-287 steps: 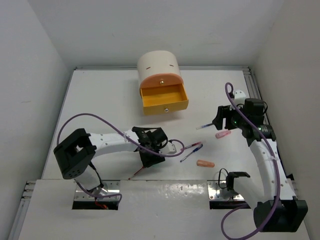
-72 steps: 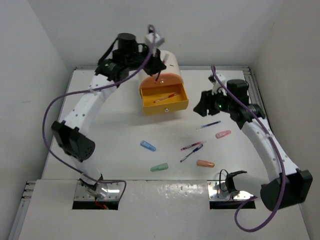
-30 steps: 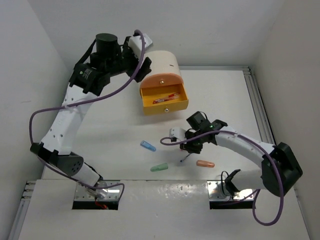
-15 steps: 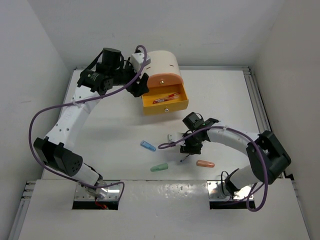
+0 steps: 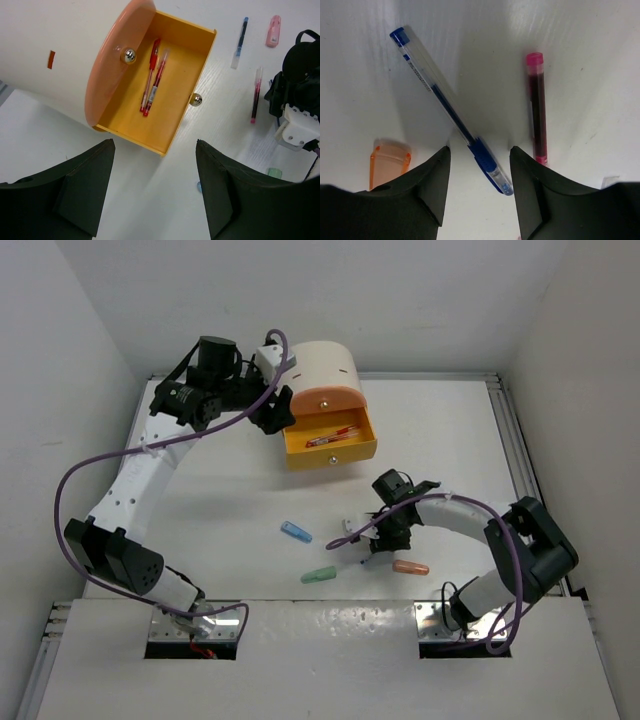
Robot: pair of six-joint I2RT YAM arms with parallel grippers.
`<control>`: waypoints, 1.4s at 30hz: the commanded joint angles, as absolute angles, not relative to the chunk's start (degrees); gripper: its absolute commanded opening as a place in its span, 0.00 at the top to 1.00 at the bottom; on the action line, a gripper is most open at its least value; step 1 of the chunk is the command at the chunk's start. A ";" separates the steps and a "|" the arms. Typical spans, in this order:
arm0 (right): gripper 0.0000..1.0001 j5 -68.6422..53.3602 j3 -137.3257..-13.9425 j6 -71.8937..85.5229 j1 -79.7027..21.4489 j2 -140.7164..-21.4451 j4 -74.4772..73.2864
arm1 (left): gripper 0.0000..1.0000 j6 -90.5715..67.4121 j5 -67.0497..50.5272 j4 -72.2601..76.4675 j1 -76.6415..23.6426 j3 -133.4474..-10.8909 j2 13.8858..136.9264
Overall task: Sort the stationery into containers
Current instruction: Pick up the pen from the center of the board.
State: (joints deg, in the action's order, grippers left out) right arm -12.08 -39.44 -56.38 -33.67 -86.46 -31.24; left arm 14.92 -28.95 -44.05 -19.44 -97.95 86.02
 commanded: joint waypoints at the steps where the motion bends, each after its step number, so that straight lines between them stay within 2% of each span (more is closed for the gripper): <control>1: 0.50 -11.16 -37.36 -61.17 -32.78 -87.89 -27.60 | 0.28 14.94 -30.32 -42.45 -18.63 -97.65 84.37; 7: 0.58 -11.60 -37.18 -60.91 -33.66 -85.52 -28.13 | 0.30 16.17 -29.80 -38.94 -18.55 -92.47 80.17; 9: 0.57 -11.69 -37.18 -60.65 -34.01 -84.56 -27.95 | 0.29 16.61 -29.44 -38.67 -18.63 -90.62 78.58; 15: 0.42 -13.62 -39.46 -61.87 -34.19 -79.99 -32.34 | 0.30 17.14 -29.53 -41.22 -18.72 -90.18 76.82; 18: 0.42 -15.11 -40.60 -64.59 -34.01 -78.14 -34.89 | 0.30 17.05 -29.53 -40.52 -18.72 -88.77 75.85; 30: 0.47 -16.00 -36.04 -76.10 -32.17 -81.99 -34.73 | 0.30 17.31 -30.50 -39.11 -18.63 -87.63 77.25; 38: 0.48 -16.00 -36.47 -76.90 -29.80 -86.40 -32.26 | 0.30 16.61 -30.94 -38.32 -18.46 -86.14 77.43; 42: 0.53 -16.17 -37.70 -77.43 -29.18 -88.50 -32.52 | 0.30 16.61 -31.03 -37.71 -18.28 -85.26 77.61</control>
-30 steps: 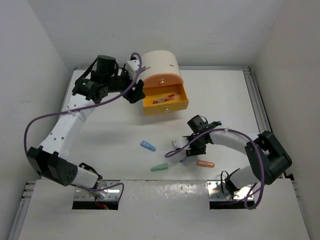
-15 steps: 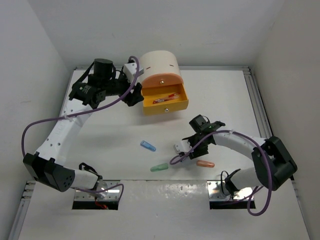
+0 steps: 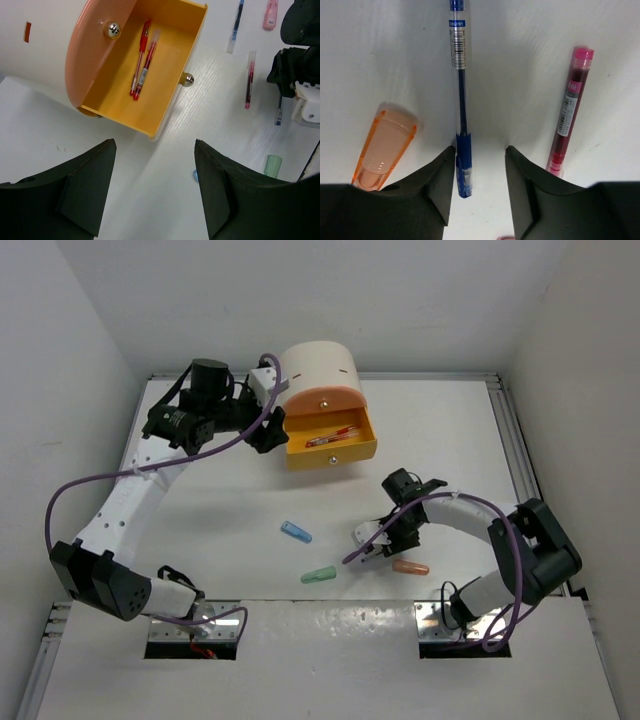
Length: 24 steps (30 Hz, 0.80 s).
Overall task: Sort the stationery into containers
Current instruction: Pick up the pen from the center of the board.
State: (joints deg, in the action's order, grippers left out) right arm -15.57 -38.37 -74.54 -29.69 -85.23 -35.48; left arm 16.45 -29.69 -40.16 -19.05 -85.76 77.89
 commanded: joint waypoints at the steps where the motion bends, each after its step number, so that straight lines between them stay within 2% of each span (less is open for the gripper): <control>1: 0.57 -16.17 -37.88 -77.43 -29.01 -88.68 -32.69 | 0.30 16.61 -31.20 -37.53 -18.19 -85.17 77.78; 3: 0.63 -16.08 -37.97 -77.34 -29.18 -88.95 -32.96 | 0.30 16.70 -31.38 -37.27 -18.19 -84.90 77.78; 5: 0.78 -16.26 -37.71 -77.34 -29.09 -88.77 -33.66 | 0.30 16.79 -31.29 -37.27 -17.84 -84.73 77.61; 6: 0.97 -16.09 -37.44 -76.91 -29.35 -88.33 -33.66 | 0.30 16.87 -31.29 -37.00 -17.84 -84.47 77.26; 7: 1.00 -16.08 -36.57 -76.47 -29.44 -88.24 -32.44 | 0.31 16.87 -31.20 -36.74 -17.58 -84.11 76.99; 13: 1.00 -15.20 -36.30 -70.50 -30.67 -85.00 -32.69 | 0.33 15.21 -32.07 -31.91 -15.65 -78.75 73.13; 20: 1.00 -14.59 -42.88 -64.08 -34.09 -73.05 -36.65 | 0.32 11.79 -46.13 -35.68 -15.99 -77.09 72.95; 22: 1.00 -13.98 -45.61 -62.24 -36.20 -70.06 -36.30 | 0.31 10.29 -49.38 -35.86 -17.22 -75.51 73.56; 23: 1.00 -12.84 -46.75 -61.62 -37.08 -69.18 -36.12 | 0.25 8.02 -52.00 -35.69 -19.14 -74.63 74.17; 24: 1.00 -12.22 -48.67 -61.35 -37.96 -68.56 -35.86 | 0.24 6.78 -52.81 -35.07 -20.03 -73.66 74.35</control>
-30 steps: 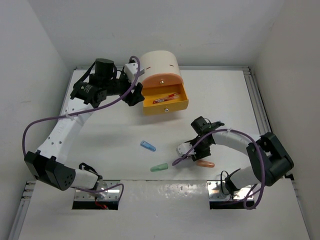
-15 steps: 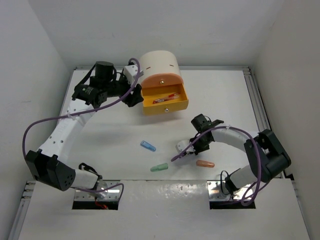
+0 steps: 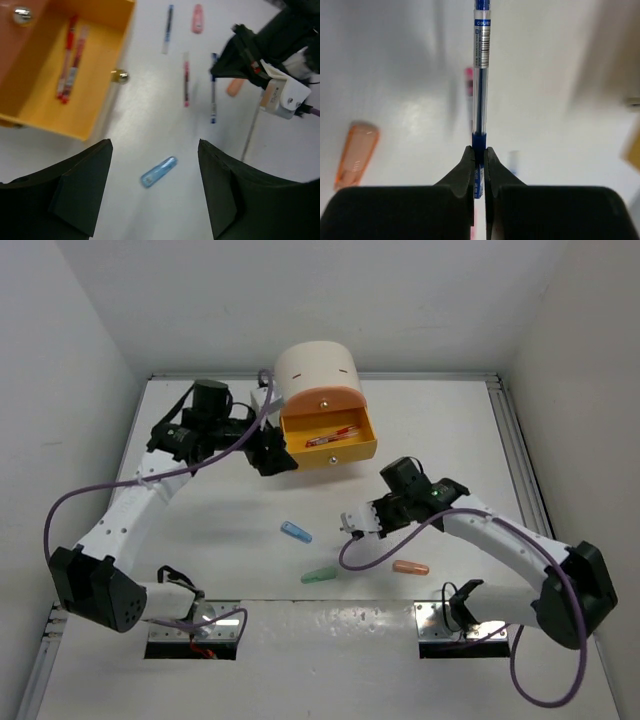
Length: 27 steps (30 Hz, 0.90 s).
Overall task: Sort the stationery into containers
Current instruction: Pick up the pen from the center of the board.
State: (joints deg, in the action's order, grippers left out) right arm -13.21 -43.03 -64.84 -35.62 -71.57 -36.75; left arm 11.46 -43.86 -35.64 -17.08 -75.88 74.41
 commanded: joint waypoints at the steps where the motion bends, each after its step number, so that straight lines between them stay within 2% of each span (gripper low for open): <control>1: 1.00 -11.52 -49.56 -60.91 -39.71 -67.77 -35.86 | 0.24 5.81 -54.04 -33.50 -21.08 -71.56 74.36; 7: 1.00 -6.86 -55.54 -60.12 -46.57 -65.66 -36.21 | 0.22 2.11 -51.86 -32.08 -26.19 -71.36 78.04; 14: 1.00 -0.62 -57.21 -61.35 -53.52 -65.48 -34.72 | 0.21 -2.46 -55.46 -30.41 -29.70 -72.16 83.67; 25: 1.00 2.46 -58.80 -61.96 -56.07 -67.50 -34.02 | 0.20 -3.60 -55.55 -30.15 -36.30 -70.14 85.96; 27: 1.00 3.16 -58.80 -62.31 -56.51 -67.68 -33.40 | 0.23 -3.87 -55.64 -29.97 -36.82 -70.05 86.39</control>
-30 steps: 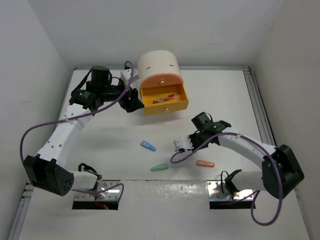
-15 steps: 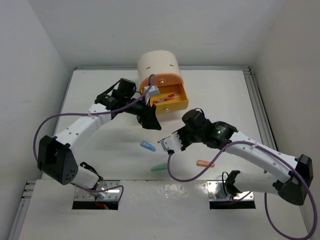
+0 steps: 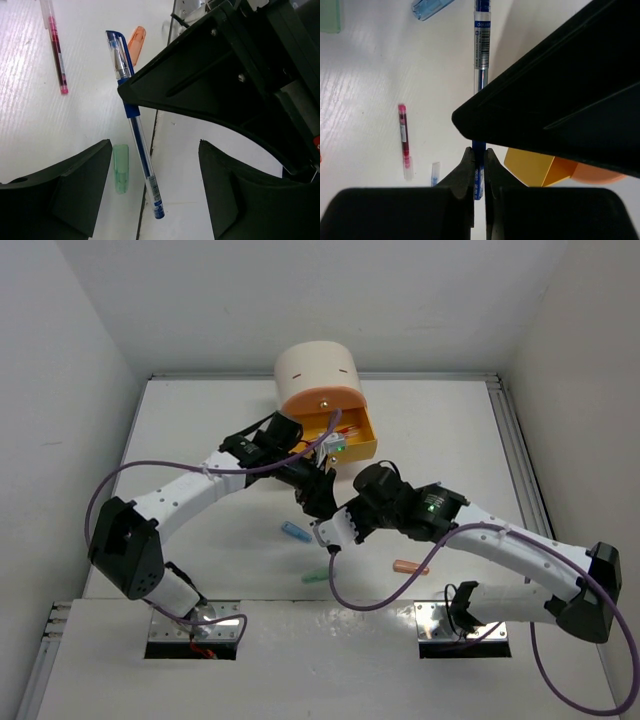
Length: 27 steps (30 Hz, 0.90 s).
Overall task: Sort the stationery into containers
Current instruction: Pick up the pen from the center of the board, then place the pen in the drawer.
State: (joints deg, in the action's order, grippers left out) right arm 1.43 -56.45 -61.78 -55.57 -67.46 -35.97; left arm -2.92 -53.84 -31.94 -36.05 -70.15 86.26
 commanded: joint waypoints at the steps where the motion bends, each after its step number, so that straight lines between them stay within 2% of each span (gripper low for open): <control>1: 1.00 3.25 -58.80 -62.23 -56.86 -67.59 -32.96 | 0.25 -3.87 -55.29 -29.97 -37.00 -70.14 86.74; 10: 1.00 6.85 -57.75 -63.63 -59.06 -66.80 -30.77 | 0.49 -3.87 -53.70 -31.03 -37.00 -71.10 89.03; 12: 1.00 7.03 -57.22 -63.72 -59.24 -66.45 -30.41 | 0.73 -3.43 -53.70 -31.38 -36.92 -71.89 89.21; 13: 0.97 7.81 -57.04 -63.63 -59.33 -66.36 -30.24 | 0.94 -1.69 -53.61 -32.42 -36.91 -72.42 89.47; 14: 0.84 8.78 -57.04 -63.28 -59.41 -66.36 -29.97 | 0.99 -0.89 -53.09 -33.21 -36.91 -73.20 89.56; 16: 0.53 10.54 -56.95 -61.80 -59.59 -65.92 -29.97 | 1.00 2.17 -50.81 -35.76 -36.48 -76.44 89.56; 17: 0.33 12.37 -56.52 -60.83 -59.50 -64.44 -29.45 | 1.00 2.98 -50.28 -36.73 -35.34 -77.94 89.65; 18: 0.28 13.26 -55.90 -57.95 -59.50 -63.29 -29.27 | 1.00 3.60 -48.45 -38.65 -34.38 -81.53 89.91; 19: 0.23 14.32 -55.29 -56.53 -59.41 -61.80 -29.27 | 1.00 5.34 -47.38 -39.80 -32.54 -83.74 90.26; 21: 0.23 14.41 -52.04 -52.85 -58.71 -56.03 -29.44 | 1.00 9.12 -42.83 -45.92 -30.95 -90.05 93.05; 25: 0.24 12.66 -46.94 -47.82 -54.68 -50.46 -35.14 | 0.93 24.22 -32.10 -60.97 -29.97 -119.96 104.04; 27: 0.27 9.16 -44.57 -47.11 -50.47 -49.57 -38.05 | 0.92 28.54 -24.57 -66.08 -30.84 -128.28 110.28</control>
